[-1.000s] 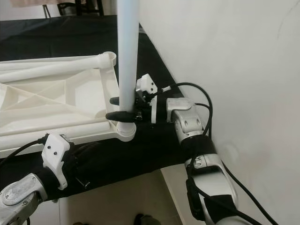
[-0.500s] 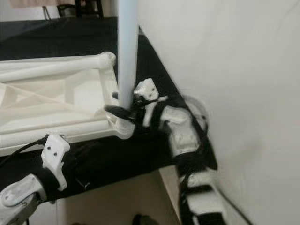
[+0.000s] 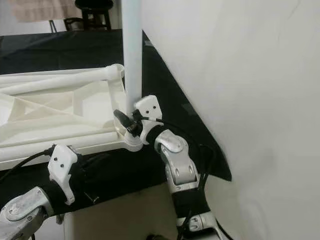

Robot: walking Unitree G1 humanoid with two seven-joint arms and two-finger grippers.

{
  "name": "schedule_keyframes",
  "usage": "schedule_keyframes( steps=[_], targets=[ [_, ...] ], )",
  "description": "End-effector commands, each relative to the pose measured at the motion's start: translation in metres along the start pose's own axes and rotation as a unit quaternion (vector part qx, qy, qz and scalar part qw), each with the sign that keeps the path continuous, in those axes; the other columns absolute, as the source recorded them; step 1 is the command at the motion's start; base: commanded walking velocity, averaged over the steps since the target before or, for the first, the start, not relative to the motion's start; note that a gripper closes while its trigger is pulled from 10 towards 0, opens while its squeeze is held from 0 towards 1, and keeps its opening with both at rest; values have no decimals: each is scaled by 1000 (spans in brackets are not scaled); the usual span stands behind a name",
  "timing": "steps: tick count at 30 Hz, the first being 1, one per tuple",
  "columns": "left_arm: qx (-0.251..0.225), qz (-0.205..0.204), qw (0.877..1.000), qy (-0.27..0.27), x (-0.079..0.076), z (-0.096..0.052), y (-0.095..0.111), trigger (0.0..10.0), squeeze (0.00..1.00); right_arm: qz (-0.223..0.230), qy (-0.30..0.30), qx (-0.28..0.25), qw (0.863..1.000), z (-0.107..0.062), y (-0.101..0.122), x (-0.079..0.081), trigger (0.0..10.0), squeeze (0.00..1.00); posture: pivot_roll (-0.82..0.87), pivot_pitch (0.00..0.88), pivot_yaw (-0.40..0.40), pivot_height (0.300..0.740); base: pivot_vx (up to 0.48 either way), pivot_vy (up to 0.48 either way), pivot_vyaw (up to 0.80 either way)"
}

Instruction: Building children table

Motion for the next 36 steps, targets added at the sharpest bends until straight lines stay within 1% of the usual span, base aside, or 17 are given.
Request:
schedule_keyframes(
  steps=[1,4,5,6,7,9,12,13,14,15,18,20,21,22,23,28,36],
  targets=[
    [5,-7,1000,-3,-2,1,-3,10000,0,17,41,9,999,2,-5,7,10000,1000,62,208,-108,740,0,0,0],
    [5,-8,1000,-8,-4,2,-4,10000,0,3,93,-30,995,7,11,2,10000,1000,68,207,-112,740,0,0,0],
    [6,-8,1000,-8,-4,2,-4,10000,0,-11,117,-46,992,8,17,-4,10000,929,71,207,-115,740,0,0,0],
    [6,-8,1000,-8,-4,2,-4,10000,0,-11,117,-46,992,8,17,-4,10000,929,71,207,-115,740,0,0,0],
    [7,-7,1000,-6,-4,2,-5,10000,0,-15,163,-69,984,9,27,-14,10000,0,75,207,-119,740,0,0,0],
    [6,-7,1000,-4,-3,1,-5,10000,0,-20,184,-77,980,9,31,-18,10000,0,78,207,-122,740,0,0,0],
    [5,-5,1000,1,-2,0,-4,10000,0,-53,256,-87,961,6,36,-24,10000,0,86,208,-127,740,0,0,0],
    [5,-5,1000,1,-2,0,-4,10000,0,-53,256,-87,961,6,36,-24,10000,0,86,208,-127,740,0,0,0],
    [5,-5,1000,2,-2,0,-4,10000,0,-58,281,-86,954,5,37,-25,10000,0,90,209,-131,740,0,0,0],
    [5,-5,1000,2,-2,0,-4,10000,0,-58,281,-86,954,5,37,-25,10000,0,90,209,-131,740,0,0,0],
    [4,-6,1000,4,-2,-1,-4,10000,0,-43,348,-99,931,6,47,-30,10000,0,99,211,-135,740,0,0,0],
    [4,-6,1000,6,-2,-1,-4,10000,0,-35,374,-107,921,7,52,-32,10000,0,100,213,-135,740,0,0,0],
    [4,-6,1000,6,-2,-1,-4,10000,0,-35,374,-107,921,7,52,-32,10000,0,100,213,-135,740,0,0,0],
    [4,-5,1000,6,-2,-1,-5,10000,0,-33,384,-107,917,9,53,-33,1451,0,103,213,-136,740,0,0,0],
    [4,-6,1000,6,-2,-1,-5,10000,0,-30,394,-106,913,10,53,-34,0,0,104,213,-136,740,0,0,0],
    [4,-6,1000,5,-3,-2,-5,10000,0,-23,398,-103,911,12,50,-37,0,0,107,218,-138,740,0,0,0],
    [5,-6,1000,5,-4,-2,-5,10000,0,-18,352,-98,931,9,39,-45,0,0,97,223,-136,740,0,0,0]
  ],
)
Point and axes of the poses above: a point about 5 cm out from each wrist's last joint towards the gripper, its own z axis pointing out of the wrist towards the gripper, its own y axis along the axis of the wrist's last joint, x = y × z, the point moved 1 cm from there along z, pointing out of the wrist towards the gripper, and after that the axes turned 9 degrees about -z, right-handed, at the moved point
